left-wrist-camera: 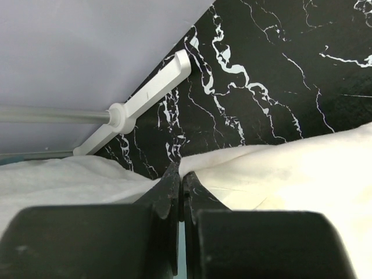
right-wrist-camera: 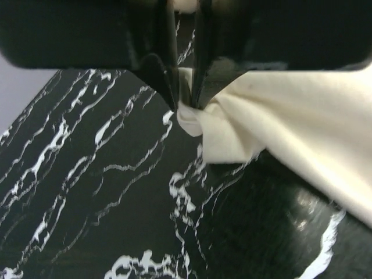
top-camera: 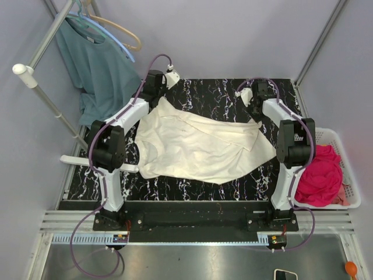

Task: Fold and stack the t-shirts
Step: Flatten the tshirt out

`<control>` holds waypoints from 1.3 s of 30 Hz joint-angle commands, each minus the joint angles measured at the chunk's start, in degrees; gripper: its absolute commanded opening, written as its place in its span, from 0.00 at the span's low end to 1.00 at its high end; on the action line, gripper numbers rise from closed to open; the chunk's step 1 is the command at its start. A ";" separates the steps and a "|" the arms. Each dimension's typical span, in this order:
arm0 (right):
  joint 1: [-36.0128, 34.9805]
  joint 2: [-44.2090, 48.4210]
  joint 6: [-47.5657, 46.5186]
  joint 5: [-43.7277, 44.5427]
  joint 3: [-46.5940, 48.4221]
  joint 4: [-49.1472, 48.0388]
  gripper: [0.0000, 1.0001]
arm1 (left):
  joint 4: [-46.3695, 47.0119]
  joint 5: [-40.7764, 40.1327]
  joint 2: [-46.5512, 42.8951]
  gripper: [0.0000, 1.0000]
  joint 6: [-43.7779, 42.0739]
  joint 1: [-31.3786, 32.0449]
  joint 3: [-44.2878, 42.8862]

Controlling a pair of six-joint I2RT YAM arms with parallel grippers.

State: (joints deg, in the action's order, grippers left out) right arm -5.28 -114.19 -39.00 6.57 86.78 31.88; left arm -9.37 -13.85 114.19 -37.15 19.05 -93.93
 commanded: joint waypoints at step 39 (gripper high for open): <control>-2.63 16.37 7.01 -18.61 -22.18 4.68 0.65 | 7.08 -2.85 -5.38 0.00 -0.47 0.90 8.24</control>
State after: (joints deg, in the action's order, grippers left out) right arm -7.25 -96.95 -30.96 -10.48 65.39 36.14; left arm -4.38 -15.73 112.55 -37.30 19.77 -85.95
